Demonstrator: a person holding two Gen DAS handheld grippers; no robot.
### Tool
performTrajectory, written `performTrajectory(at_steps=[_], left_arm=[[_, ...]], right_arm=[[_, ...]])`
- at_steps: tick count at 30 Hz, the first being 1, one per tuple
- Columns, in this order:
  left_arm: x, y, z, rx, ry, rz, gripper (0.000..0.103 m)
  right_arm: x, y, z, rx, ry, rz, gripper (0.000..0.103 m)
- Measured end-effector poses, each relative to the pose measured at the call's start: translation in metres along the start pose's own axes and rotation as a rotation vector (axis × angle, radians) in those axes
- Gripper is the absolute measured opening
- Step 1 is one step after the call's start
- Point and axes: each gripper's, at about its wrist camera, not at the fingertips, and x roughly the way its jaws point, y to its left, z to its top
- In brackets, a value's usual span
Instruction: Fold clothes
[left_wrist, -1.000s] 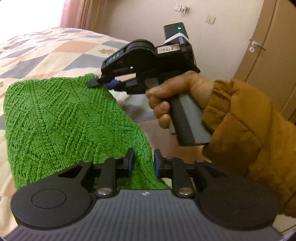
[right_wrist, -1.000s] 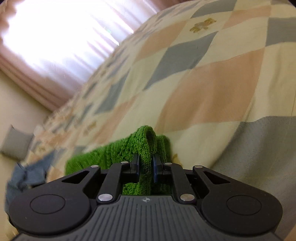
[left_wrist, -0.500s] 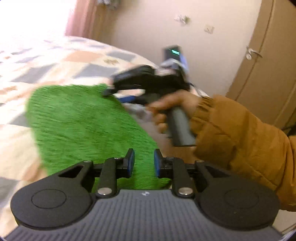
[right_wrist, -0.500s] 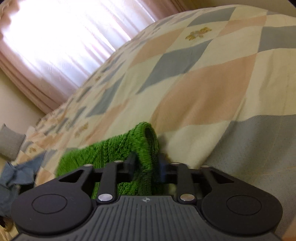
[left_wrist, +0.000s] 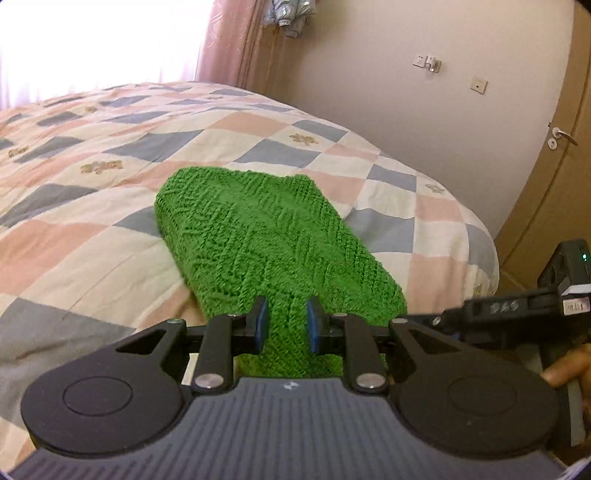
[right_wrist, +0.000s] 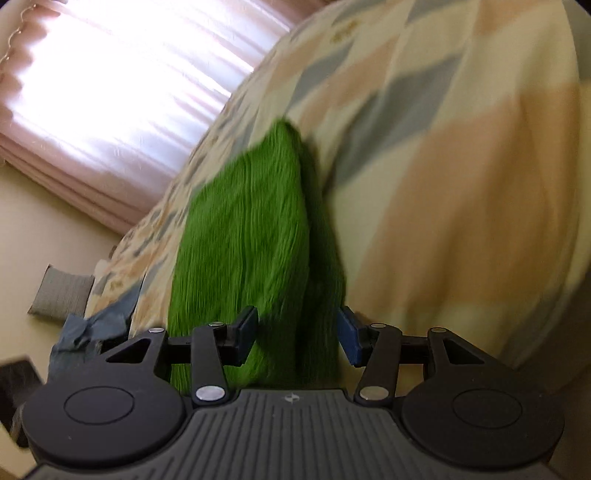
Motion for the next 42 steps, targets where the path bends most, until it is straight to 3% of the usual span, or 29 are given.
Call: performTrajectory(at_steps=[1, 2, 3, 10, 13, 17, 22, 24, 27, 31, 33, 35, 38, 42], left_arm=[[0.004, -0.001, 0.0, 0.01, 0.011, 0.005, 0.017], [0.007, -0.002, 0.0, 0.021, 0.022, 0.01, 0.017], [0.009, -0.004, -0.002, 0.026, 0.029, 0.012, 0.017], [0.026, -0.01, -0.017, 0.07, 0.097, 0.025, 0.019], [0.041, -0.012, -0.023, 0.108, 0.138, 0.059, 0.02], [0.02, -0.011, -0.01, 0.115, 0.091, 0.033, 0.019], [0.001, 0.007, 0.019, 0.092, -0.013, 0.015, 0.019], [0.008, 0.012, 0.029, 0.101, -0.027, 0.025, 0.019], [0.032, 0.019, 0.038, 0.104, -0.022, 0.027, 0.019], [0.071, 0.033, 0.04, 0.097, 0.052, 0.053, 0.018], [0.094, 0.037, 0.032, 0.107, 0.114, 0.067, 0.018], [0.104, 0.034, 0.025, 0.148, 0.103, 0.082, 0.018], [0.1, 0.031, 0.032, 0.147, 0.107, 0.089, 0.018], [0.073, 0.036, 0.05, 0.135, 0.033, 0.077, 0.018]], right_arm=[[0.002, 0.0, -0.003, -0.006, -0.002, -0.001, 0.03], [0.003, 0.004, -0.002, -0.034, -0.004, -0.017, 0.009], [0.003, 0.007, -0.001, -0.062, -0.006, -0.034, 0.006], [-0.014, 0.014, -0.002, -0.137, -0.018, -0.144, 0.005], [0.005, 0.007, -0.011, -0.156, 0.004, -0.204, 0.005], [0.003, 0.023, -0.012, -0.207, 0.009, -0.225, 0.012], [-0.032, 0.053, 0.001, -0.295, -0.144, -0.226, 0.02], [-0.03, 0.06, 0.007, -0.317, -0.179, -0.148, 0.02], [-0.008, 0.073, 0.004, -0.376, -0.139, -0.082, 0.02], [0.023, 0.066, -0.001, -0.394, -0.082, -0.103, 0.019], [0.038, 0.057, -0.002, -0.394, -0.054, -0.135, 0.005], [0.048, 0.047, -0.001, -0.376, -0.023, -0.14, 0.002], [0.055, 0.038, 0.013, -0.353, 0.02, -0.147, 0.0], [0.047, 0.041, 0.031, -0.322, 0.088, -0.112, 0.0]])
